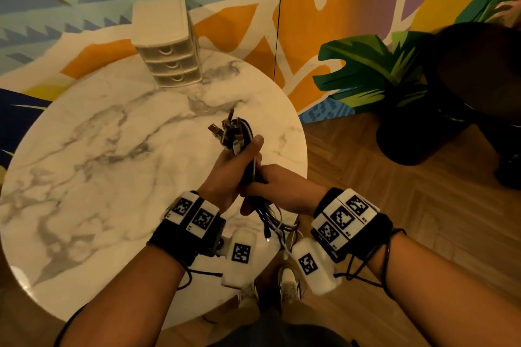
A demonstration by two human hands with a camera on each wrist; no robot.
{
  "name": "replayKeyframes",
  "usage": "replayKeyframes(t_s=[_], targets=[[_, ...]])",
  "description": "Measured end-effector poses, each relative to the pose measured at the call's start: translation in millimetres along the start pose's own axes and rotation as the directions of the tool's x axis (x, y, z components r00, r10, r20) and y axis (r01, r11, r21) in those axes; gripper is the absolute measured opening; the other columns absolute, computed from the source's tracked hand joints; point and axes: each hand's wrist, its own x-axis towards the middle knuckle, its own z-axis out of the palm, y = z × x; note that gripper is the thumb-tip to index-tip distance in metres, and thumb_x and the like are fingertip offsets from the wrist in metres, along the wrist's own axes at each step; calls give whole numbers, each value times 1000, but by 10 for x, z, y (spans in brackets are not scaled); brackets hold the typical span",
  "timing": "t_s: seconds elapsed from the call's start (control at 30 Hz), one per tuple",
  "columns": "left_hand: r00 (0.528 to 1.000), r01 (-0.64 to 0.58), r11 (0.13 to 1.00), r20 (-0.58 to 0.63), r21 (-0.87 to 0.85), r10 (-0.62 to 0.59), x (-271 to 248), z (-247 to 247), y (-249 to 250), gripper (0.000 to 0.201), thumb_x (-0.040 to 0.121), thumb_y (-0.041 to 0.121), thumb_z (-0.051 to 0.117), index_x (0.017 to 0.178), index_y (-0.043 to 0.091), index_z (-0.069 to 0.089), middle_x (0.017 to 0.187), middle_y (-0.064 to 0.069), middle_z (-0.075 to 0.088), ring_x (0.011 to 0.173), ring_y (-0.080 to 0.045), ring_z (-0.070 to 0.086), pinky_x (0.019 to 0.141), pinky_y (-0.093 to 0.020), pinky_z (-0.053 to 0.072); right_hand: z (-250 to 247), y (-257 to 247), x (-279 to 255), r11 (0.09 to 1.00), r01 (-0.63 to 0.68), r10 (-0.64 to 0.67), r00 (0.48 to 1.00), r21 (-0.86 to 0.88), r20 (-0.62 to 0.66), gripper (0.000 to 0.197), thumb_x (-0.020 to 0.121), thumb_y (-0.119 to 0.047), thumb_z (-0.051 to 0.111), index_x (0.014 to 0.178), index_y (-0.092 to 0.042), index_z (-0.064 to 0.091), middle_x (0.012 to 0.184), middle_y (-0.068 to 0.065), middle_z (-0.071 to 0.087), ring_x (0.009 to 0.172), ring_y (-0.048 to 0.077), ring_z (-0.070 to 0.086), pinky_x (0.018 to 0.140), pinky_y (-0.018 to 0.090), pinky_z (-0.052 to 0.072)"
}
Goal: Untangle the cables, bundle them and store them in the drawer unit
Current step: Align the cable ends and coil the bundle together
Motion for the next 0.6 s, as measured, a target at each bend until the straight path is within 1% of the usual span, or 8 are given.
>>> replayKeyframes(t_s=[0.07,0.1,0.17,0.2,0.27,0.33,0.47,0.6], targets=[[999,-24,996,37,-87,28,-1,-14,40,27,69,31,71,81,12,56,68,-5,49,62,-16,49,67,-32,42,19,53,16,999,-51,50,995,10,90,16,93,-13,52,91,-4,65,88,14,72,78,17,69,79,20,53],[998,-33,990,56,-137,41,-7,1,59,24,71,21,73,88,13,58,68,-5,50,62,-16,49,67,-32,42,72,95,16,997,-71,72,990,-14,124,18,93,-15,53,84,-6,65,80,7,70,72,14,67,74,19,52],[995,-36,975,87,-217,56,-6,45,56,37,75,7,71,109,10,58,67,-4,50,57,-16,48,61,-30,44,208,202,41,996,-88,90,987,-23,130,29,93,-22,56,66,-12,58,62,0,59,53,11,55,59,22,47],[995,-27,969,88,-245,50,-12,74,50,42,78,5,65,119,6,55,63,-4,49,54,-15,47,58,-27,43,259,254,63,995,-95,95,991,-5,97,34,92,-25,57,60,-15,53,57,-1,52,48,12,47,54,24,42],[996,-15,958,81,-286,40,-28,91,18,42,84,5,56,126,1,52,58,-1,45,50,-12,41,55,-24,38,301,303,86,994,-104,105,993,-25,60,37,92,-27,56,57,-17,46,54,-2,43,45,12,35,48,25,33],[996,-2,959,88,-284,28,-31,63,-18,38,85,9,54,122,0,56,56,0,43,48,-11,36,56,-26,32,299,317,87,990,-102,110,991,-97,80,37,93,-28,54,59,-18,45,53,-2,41,42,10,33,46,23,30],[987,15,977,157,-214,19,-72,83,-20,20,86,8,52,102,0,61,48,1,39,39,-10,31,46,-26,24,338,368,57,982,-133,146,985,-132,92,38,92,-24,56,57,-18,44,53,-4,41,43,8,34,46,20,33],[984,20,983,179,-182,13,-60,193,-109,5,80,10,56,82,7,54,45,2,35,36,-11,27,47,-31,16,289,693,-32,967,-216,224,973,-138,50,32,84,-24,62,56,-14,52,53,2,50,48,15,46,60,34,45]])
